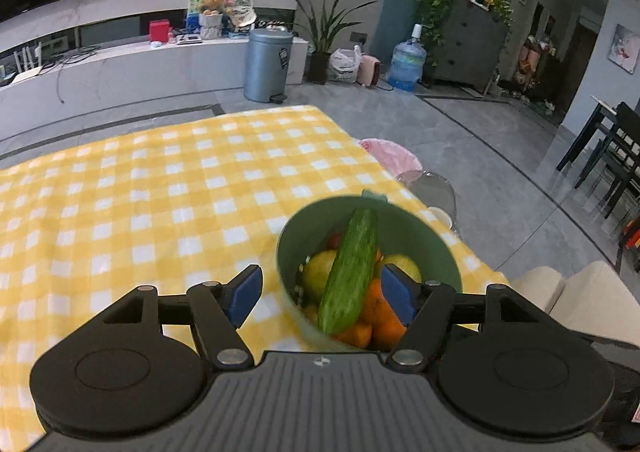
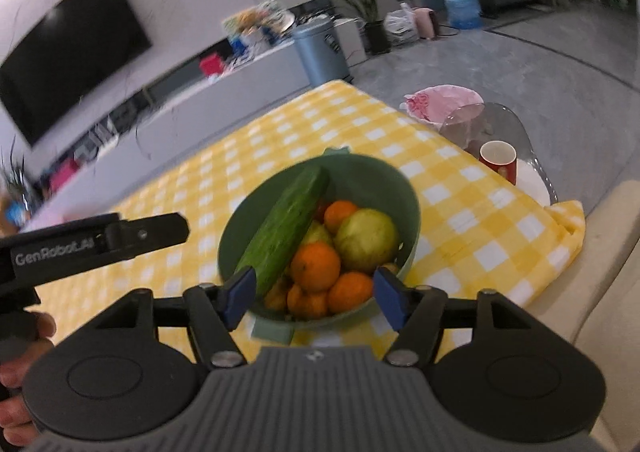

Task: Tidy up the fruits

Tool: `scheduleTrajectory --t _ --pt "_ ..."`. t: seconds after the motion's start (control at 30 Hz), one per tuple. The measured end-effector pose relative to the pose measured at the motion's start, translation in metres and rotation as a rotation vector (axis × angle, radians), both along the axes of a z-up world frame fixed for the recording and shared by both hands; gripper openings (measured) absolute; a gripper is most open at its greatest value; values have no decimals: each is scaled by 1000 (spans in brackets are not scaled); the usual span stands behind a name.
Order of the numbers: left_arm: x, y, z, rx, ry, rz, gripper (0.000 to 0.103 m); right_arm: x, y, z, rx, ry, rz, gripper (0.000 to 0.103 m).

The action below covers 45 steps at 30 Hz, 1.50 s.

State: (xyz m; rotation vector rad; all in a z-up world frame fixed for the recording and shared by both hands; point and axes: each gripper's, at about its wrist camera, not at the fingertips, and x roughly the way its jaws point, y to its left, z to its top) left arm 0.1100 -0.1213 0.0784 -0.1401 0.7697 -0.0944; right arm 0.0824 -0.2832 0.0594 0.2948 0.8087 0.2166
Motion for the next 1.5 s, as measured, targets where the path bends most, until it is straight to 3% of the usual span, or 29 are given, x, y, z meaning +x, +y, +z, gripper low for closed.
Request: scheduleTrajectory --t 0.13,0.23,0.5,1.5 --pt "-18 3 -7 -7 19 71 81 -11 16 2 -62 12 30 63" --pt "-28 7 -14 -26 33 77 81 -24 24 3 -82 -18 26 63" --pt "-45 12 -34 -36 80 121 81 -37 35 -11 -141 32 64 63" --pt "-59 16 -33 -44 85 140 81 -40 55 -11 -242 44 92 63"
